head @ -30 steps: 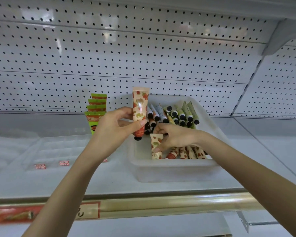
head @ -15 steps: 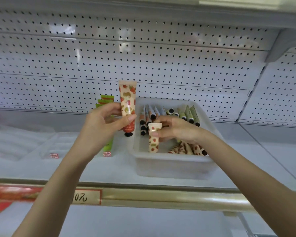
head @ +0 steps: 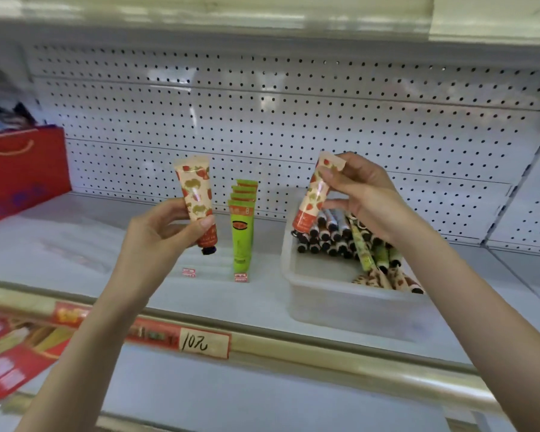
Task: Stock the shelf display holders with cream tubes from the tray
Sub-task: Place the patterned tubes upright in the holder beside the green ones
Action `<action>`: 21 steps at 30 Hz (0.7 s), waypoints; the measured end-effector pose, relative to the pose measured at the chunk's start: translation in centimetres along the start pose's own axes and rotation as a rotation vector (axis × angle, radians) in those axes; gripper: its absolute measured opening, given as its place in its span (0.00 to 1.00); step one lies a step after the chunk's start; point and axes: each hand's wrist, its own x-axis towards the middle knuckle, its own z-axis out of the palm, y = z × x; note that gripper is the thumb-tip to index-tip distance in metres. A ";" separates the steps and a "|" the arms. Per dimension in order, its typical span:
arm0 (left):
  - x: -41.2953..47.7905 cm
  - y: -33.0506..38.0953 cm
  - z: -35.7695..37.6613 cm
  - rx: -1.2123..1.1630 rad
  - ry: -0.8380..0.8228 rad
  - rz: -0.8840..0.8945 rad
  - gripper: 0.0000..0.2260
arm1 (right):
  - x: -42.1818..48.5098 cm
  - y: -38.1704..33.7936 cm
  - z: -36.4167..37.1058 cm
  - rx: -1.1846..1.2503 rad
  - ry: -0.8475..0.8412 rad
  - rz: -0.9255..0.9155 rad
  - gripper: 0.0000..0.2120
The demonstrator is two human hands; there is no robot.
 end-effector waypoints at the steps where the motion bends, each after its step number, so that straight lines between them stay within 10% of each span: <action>1: 0.1 -0.3 -0.8 0.018 0.013 -0.006 0.10 | 0.2 -0.3 0.7 -0.011 -0.010 -0.019 0.08; 21: 7.1 -7.8 -15.6 0.021 -0.185 -0.097 0.07 | 6.5 1.5 17.1 -0.241 0.052 -0.012 0.06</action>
